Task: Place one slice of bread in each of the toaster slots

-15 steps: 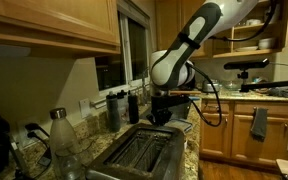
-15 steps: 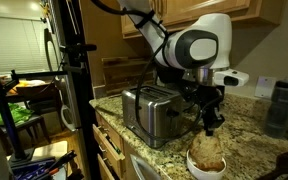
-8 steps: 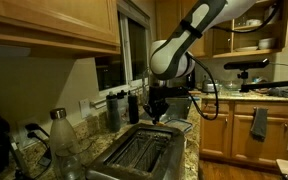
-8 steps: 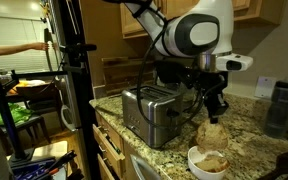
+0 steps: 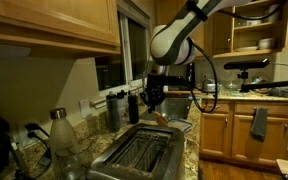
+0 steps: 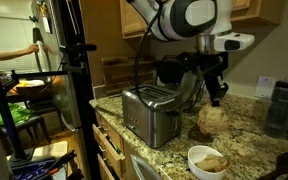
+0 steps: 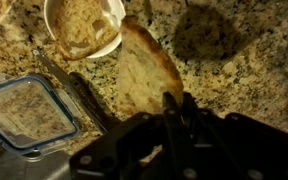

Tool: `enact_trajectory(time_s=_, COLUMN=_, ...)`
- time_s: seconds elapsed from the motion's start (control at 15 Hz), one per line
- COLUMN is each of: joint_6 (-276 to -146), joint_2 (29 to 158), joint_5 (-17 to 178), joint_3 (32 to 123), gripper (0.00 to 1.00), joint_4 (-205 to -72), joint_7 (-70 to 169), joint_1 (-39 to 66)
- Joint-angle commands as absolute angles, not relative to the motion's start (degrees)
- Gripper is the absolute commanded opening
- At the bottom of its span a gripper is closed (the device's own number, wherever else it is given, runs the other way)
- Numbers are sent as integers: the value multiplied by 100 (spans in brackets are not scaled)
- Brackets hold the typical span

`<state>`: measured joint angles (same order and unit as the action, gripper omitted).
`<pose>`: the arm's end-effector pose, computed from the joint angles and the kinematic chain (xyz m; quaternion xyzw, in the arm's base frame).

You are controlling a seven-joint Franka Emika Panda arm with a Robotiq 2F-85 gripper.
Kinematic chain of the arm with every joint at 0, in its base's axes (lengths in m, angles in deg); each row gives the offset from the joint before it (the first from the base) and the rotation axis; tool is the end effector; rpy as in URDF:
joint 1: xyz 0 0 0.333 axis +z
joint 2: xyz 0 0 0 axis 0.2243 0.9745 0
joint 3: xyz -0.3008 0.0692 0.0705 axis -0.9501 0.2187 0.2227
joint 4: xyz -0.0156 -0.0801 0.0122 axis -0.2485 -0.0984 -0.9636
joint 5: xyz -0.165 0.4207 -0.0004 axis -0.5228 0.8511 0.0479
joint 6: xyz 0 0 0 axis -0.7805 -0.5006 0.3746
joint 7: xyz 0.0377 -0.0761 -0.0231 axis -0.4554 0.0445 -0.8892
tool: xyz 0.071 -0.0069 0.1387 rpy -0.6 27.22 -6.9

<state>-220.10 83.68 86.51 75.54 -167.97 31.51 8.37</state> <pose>0.6330 -0.1141 0.2995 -0.9456 0.2969 -0.1301 0.0280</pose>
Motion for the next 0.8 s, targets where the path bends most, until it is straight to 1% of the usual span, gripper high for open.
enact_trajectory(time_s=0.0, joint_6=-22073, joint_2=7796, joint_5=8983, joint_3=7606, gripper=9, joint_4=-17162, joint_7=2933, joint_1=900)
enact_trajectory(time_s=0.73, joint_6=-22004, joint_2=6896, joint_5=9910, joint_3=7921, gripper=8, joint_4=-17416, joint_7=2549, joint_1=939)
